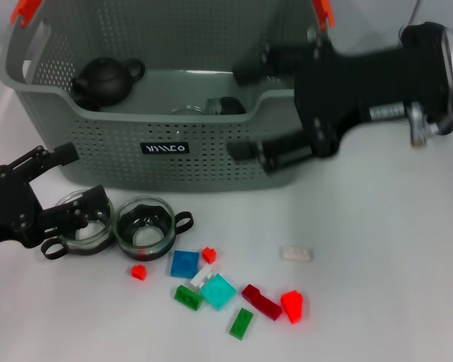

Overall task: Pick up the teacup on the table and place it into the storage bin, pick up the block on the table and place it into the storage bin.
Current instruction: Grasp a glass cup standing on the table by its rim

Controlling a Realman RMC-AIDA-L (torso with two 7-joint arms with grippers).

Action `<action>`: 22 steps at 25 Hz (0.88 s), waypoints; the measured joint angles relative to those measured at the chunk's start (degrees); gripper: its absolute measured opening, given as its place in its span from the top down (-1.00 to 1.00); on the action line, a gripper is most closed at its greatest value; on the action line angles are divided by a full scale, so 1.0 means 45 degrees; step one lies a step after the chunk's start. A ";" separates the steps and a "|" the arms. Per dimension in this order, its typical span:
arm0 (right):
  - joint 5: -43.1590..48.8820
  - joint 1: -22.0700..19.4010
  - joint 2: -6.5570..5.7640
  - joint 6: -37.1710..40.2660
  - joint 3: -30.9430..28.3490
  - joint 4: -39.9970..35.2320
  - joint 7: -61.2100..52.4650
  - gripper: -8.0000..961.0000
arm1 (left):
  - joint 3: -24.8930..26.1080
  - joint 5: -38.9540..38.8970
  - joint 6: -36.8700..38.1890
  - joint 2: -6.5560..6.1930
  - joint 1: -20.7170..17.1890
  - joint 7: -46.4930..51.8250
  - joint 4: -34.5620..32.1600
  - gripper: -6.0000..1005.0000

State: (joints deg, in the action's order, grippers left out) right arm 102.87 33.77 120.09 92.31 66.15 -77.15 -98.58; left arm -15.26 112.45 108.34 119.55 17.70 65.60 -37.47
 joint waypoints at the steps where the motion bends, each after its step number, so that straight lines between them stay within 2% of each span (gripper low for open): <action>1: 0.0002 -0.0170 0.0004 0.0188 0.0034 0.0082 0.0175 -0.94 | -0.0009 0.0007 -0.0002 -0.0002 -0.0010 -0.0019 -0.0006 -0.85; 7: 0.0317 -0.0618 -0.0013 0.0773 0.0196 0.1570 0.1033 -0.93 | -0.0056 0.0524 -0.0171 -0.0032 0.0004 -0.0068 -0.0206 -0.85; 13: 0.0723 -0.0240 0.0020 0.0707 0.0223 0.3246 0.1304 -0.93 | -0.0081 0.1500 -0.1035 -0.0074 0.0098 0.0595 -0.0789 -0.85; 22: 0.0738 0.0429 0.0013 0.0329 0.0268 0.4364 0.1226 -0.93 | -0.0155 0.2370 -0.1460 -0.0155 0.0365 0.1650 -0.2695 -0.85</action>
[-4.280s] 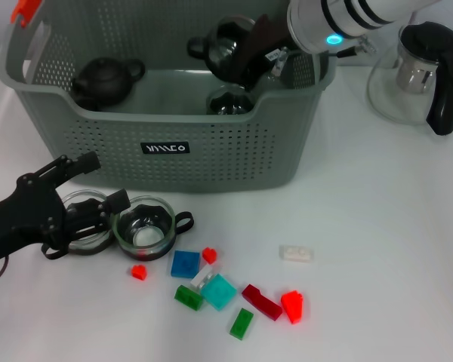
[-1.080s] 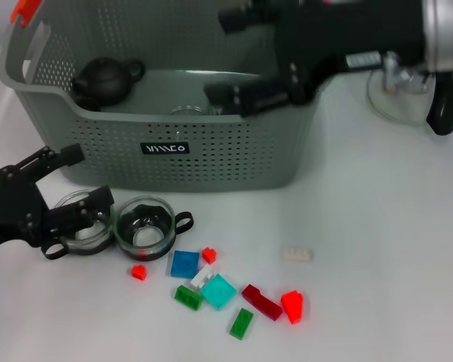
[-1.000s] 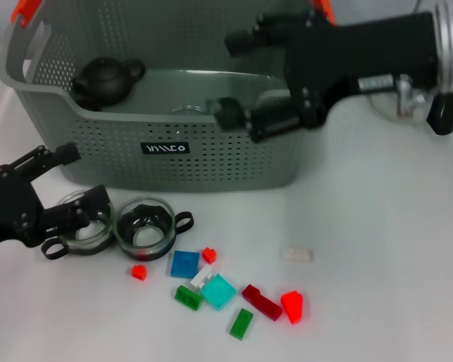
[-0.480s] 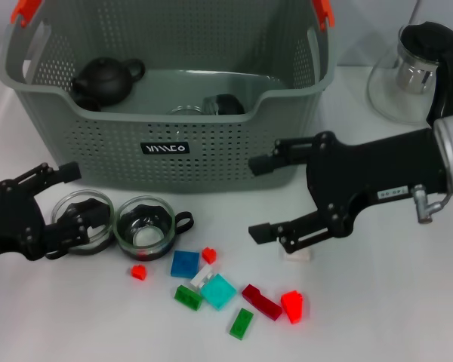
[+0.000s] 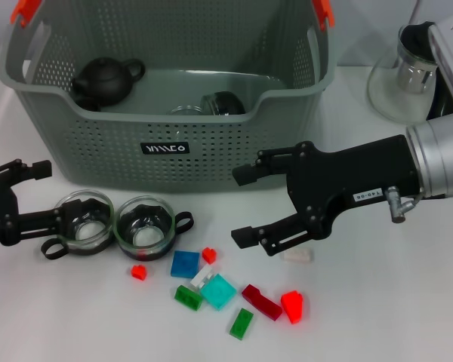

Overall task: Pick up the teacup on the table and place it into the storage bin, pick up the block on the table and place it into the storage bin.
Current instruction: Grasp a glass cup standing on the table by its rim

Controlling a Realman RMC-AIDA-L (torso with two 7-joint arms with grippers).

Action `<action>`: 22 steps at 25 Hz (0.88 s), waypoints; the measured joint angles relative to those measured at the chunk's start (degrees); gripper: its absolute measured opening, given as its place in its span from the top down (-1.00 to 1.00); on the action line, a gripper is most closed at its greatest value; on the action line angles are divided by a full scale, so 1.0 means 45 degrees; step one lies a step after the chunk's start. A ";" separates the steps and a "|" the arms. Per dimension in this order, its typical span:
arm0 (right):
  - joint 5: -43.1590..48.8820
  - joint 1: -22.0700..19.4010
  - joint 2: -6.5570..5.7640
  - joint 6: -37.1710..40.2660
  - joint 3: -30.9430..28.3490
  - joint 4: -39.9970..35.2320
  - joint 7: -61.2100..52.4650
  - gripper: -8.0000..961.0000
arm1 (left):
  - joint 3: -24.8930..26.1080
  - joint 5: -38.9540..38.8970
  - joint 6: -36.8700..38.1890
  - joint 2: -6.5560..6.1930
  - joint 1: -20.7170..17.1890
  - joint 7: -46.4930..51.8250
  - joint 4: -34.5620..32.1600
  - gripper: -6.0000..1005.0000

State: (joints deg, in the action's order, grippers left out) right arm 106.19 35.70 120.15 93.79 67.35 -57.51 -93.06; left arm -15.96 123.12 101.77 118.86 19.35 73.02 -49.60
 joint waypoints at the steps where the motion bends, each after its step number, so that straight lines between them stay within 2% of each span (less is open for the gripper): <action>1: 0.0004 0.0072 -0.0002 -0.0038 0.0006 0.0128 0.0009 -0.93 | -0.0040 0.0040 -0.0001 -0.0004 0.0010 -0.0017 -0.0122 -0.85; 5: 0.0023 0.0306 -0.0044 -0.0304 0.0014 0.0489 0.0029 -0.94 | -0.0282 0.0473 0.0184 -0.0008 0.0150 -0.0099 -0.0768 -0.85; 15: 0.1116 0.0910 -0.0017 -0.0512 0.0027 0.0498 -0.0960 -0.93 | -0.2813 0.0736 0.1153 0.0162 0.0195 0.0321 -0.2902 -0.85; 22: 0.2167 0.1182 -0.0001 -0.0994 0.0530 0.0616 -0.1328 -0.94 | -0.4053 0.2094 0.1427 0.0260 0.0517 0.1442 -0.4320 -0.85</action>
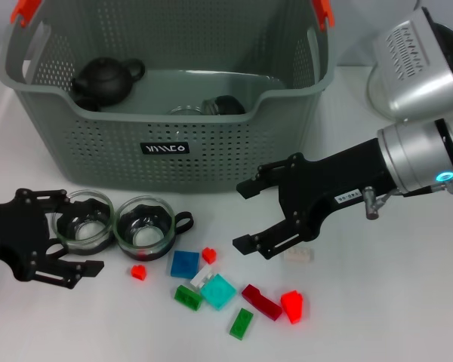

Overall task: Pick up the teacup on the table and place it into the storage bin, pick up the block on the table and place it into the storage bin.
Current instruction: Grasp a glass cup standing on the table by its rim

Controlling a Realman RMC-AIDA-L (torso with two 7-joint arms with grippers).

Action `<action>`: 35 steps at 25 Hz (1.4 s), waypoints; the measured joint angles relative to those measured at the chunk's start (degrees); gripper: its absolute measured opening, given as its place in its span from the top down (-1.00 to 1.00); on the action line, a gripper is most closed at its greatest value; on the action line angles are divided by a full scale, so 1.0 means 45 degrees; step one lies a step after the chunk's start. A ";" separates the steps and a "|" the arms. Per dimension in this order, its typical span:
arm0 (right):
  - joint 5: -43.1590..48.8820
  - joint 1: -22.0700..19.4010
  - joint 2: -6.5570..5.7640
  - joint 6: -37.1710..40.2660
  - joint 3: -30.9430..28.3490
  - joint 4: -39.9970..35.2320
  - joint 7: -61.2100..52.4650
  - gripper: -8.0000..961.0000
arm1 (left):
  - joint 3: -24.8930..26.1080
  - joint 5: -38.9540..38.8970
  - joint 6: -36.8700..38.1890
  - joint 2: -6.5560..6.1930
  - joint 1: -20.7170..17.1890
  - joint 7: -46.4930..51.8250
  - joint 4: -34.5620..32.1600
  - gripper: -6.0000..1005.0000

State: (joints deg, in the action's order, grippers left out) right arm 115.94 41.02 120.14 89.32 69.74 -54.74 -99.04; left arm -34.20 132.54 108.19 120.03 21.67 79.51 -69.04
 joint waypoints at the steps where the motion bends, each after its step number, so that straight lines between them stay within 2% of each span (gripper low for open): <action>1: 0.0001 0.0032 0.0001 -0.0089 0.0078 0.0055 0.0000 -0.94 | -0.0047 0.0166 0.0000 0.0019 0.0086 0.0064 -0.0069 -0.85; 5: 0.0010 0.0164 0.0001 -0.0441 0.0227 0.0316 -0.0010 -0.94 | -0.0307 0.0762 -0.0040 0.0081 0.0383 0.0280 -0.0214 -0.85; 13: -0.0068 0.0259 0.0029 -0.0692 0.0263 0.0424 -0.0043 -0.94 | -0.1419 0.2084 -0.1016 0.0505 0.0672 0.0914 -0.1252 -0.86; 21: -0.0180 0.0400 0.0060 -0.0928 0.0304 0.0845 -0.0157 -0.93 | -0.2029 0.2731 -0.2016 0.0651 0.0846 0.1228 -0.1225 -0.86; 31: -0.0258 0.0407 0.0060 -0.1035 0.0250 0.1027 -0.0160 -0.93 | -0.2928 0.3928 -0.2435 0.0706 0.1012 0.2424 -0.1196 -0.85; 35: -0.0258 0.0416 0.0060 -0.1116 0.0296 0.1096 -0.0134 -0.93 | -0.3291 0.4277 -0.2491 0.0828 0.1055 0.2773 -0.1196 -0.85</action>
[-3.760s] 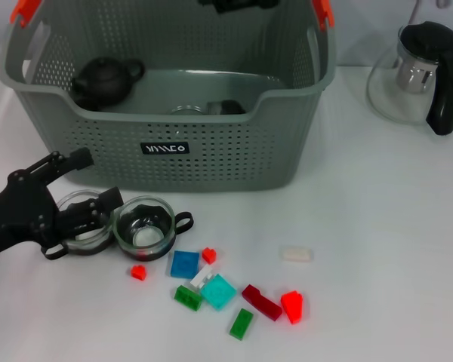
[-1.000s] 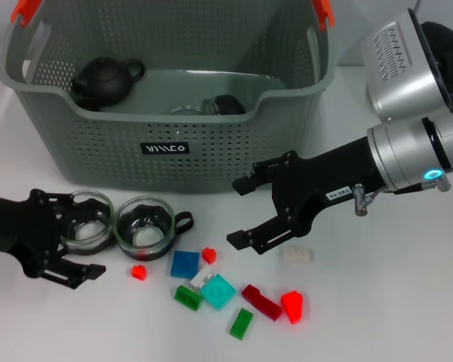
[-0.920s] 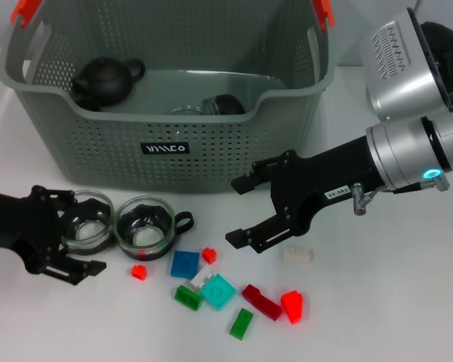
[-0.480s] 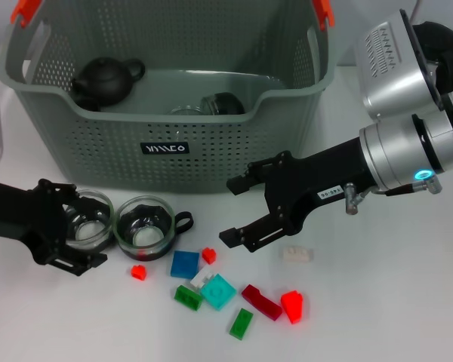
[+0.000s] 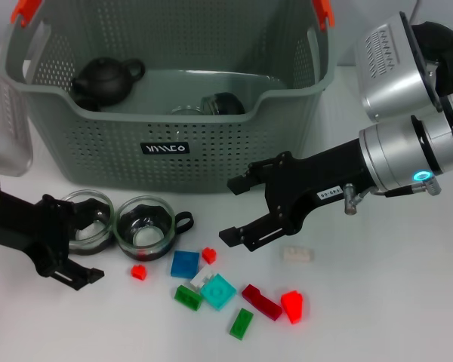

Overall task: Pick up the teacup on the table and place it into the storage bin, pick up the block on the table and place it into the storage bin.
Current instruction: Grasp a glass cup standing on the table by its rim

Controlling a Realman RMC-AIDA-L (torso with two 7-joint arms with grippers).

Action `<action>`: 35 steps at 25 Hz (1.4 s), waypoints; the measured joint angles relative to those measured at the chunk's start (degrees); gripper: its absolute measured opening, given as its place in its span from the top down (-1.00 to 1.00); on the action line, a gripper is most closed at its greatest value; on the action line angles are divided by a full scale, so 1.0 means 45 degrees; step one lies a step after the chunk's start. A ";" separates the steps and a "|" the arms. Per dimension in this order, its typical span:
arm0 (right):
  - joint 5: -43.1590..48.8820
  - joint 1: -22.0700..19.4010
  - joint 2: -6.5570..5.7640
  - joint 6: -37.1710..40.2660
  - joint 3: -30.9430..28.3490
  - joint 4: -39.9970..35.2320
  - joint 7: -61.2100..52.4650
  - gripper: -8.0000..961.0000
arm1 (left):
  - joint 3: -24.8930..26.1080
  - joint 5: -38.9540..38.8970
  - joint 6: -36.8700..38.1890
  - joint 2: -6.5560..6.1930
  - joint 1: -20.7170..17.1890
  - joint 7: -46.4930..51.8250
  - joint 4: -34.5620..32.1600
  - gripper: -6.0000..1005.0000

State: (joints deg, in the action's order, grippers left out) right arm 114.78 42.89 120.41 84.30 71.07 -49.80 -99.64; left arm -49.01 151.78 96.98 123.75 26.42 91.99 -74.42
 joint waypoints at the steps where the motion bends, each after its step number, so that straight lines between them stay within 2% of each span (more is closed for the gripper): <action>1: 0.0000 0.0001 0.0000 -0.0008 0.0004 0.0004 0.0012 -0.93 | -0.0057 0.0059 -0.0047 0.0031 0.0003 0.0034 0.0001 -0.85; 8: 0.0000 -0.0002 0.0000 -0.0012 0.0008 0.0004 0.0021 -0.94 | -0.0437 0.0194 -0.0573 0.0087 0.0119 0.0291 0.0553 -0.85; 35: 0.0001 -0.0136 -0.0020 -0.0002 -0.0091 -0.0008 0.0111 -0.93 | -0.0987 0.0335 -0.0581 0.0059 0.0164 0.0810 0.0854 -0.86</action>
State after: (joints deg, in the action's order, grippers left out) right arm 114.79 42.27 120.32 84.29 70.66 -49.84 -99.14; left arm -53.45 153.29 94.37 124.02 27.16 95.64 -70.57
